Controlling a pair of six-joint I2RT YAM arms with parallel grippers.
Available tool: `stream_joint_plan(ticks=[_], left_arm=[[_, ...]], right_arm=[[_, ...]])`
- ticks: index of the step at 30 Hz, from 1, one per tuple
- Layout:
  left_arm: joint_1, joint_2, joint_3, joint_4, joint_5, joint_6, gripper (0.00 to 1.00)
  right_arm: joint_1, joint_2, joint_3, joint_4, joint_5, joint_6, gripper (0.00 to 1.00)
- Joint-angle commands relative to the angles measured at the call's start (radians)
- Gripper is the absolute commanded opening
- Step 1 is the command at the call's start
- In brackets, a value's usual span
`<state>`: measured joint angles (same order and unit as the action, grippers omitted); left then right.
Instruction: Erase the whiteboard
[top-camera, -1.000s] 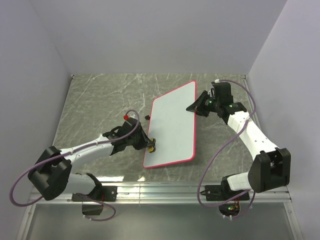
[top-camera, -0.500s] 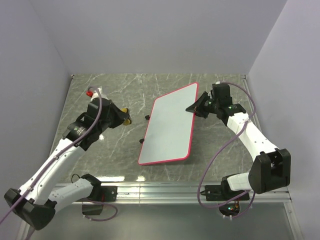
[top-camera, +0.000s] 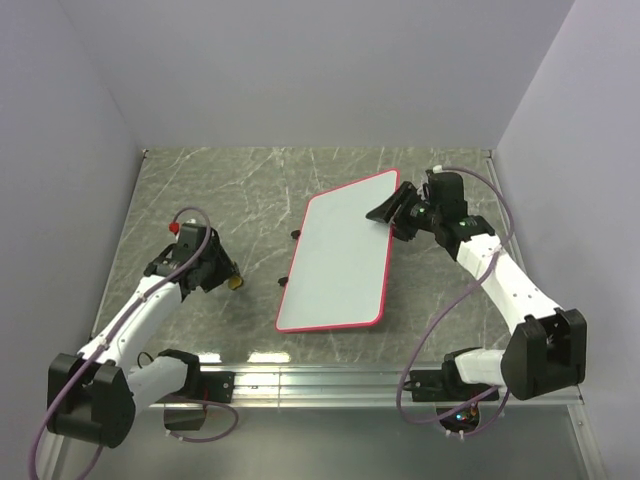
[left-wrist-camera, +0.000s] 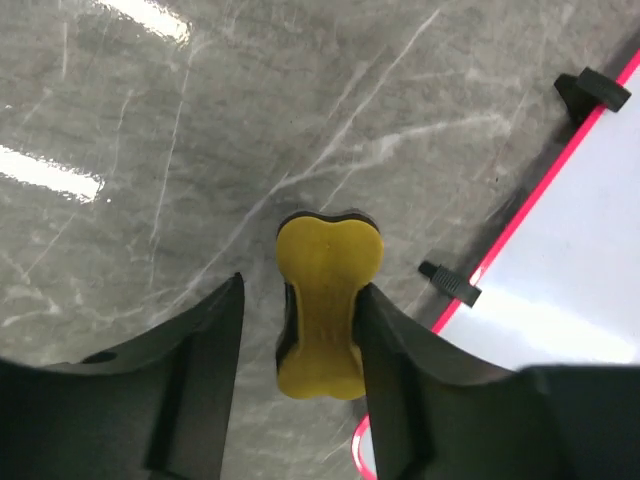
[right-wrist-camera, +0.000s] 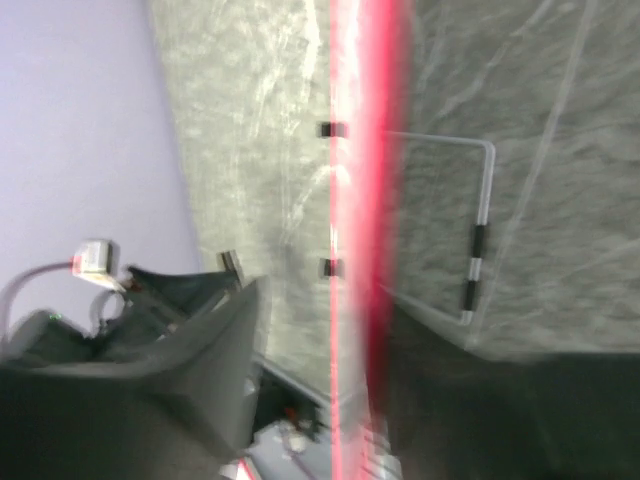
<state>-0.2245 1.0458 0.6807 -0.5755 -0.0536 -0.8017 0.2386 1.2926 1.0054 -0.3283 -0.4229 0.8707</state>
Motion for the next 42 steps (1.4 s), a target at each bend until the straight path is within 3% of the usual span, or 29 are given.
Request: stream_joint_plan(ticks=[1,2,3,4,7,10,11,18,27,35,42], left_arm=[[0.011,0.043,0.025,0.074,0.006,0.013,0.54],[0.013,0.055,0.026,0.086,0.005,0.013,0.62],[0.013,0.068,0.029,0.091,0.000,0.013,0.65],[0.013,0.089,0.028,0.106,0.000,0.013,0.69],[0.014,0.131,0.031,0.112,-0.003,0.015,0.75],[0.014,0.158,0.051,0.105,-0.012,0.021,0.88],[0.014,0.166,0.063,0.097,-0.021,0.024,0.99],[0.013,0.215,0.141,0.040,-0.034,0.022,0.99],[0.013,0.109,0.359,-0.098,-0.023,0.050,0.99],[0.011,0.115,0.615,-0.182,-0.049,0.049,0.99],[-0.006,0.099,0.746,-0.214,-0.014,0.059,0.99]], right_arm=[[0.014,-0.068,0.015,0.063,-0.024,-0.031,0.61],[0.016,-0.073,0.016,0.055,-0.013,-0.041,0.68],[0.015,-0.078,0.018,0.042,-0.007,-0.048,0.81],[0.014,-0.087,0.024,0.031,-0.002,-0.067,0.86],[0.014,-0.111,0.039,-0.014,0.019,-0.108,0.91],[0.011,-0.165,0.064,-0.058,0.048,-0.139,0.98],[0.008,-0.180,0.082,-0.075,0.055,-0.145,0.98],[-0.015,-0.363,0.114,-0.202,0.055,-0.183,0.99],[-0.016,-0.532,0.208,-0.408,0.133,-0.233,1.00],[-0.010,-0.601,0.268,-0.367,0.124,-0.168,1.00],[-0.004,-0.659,0.285,-0.316,0.055,-0.128,1.00]])
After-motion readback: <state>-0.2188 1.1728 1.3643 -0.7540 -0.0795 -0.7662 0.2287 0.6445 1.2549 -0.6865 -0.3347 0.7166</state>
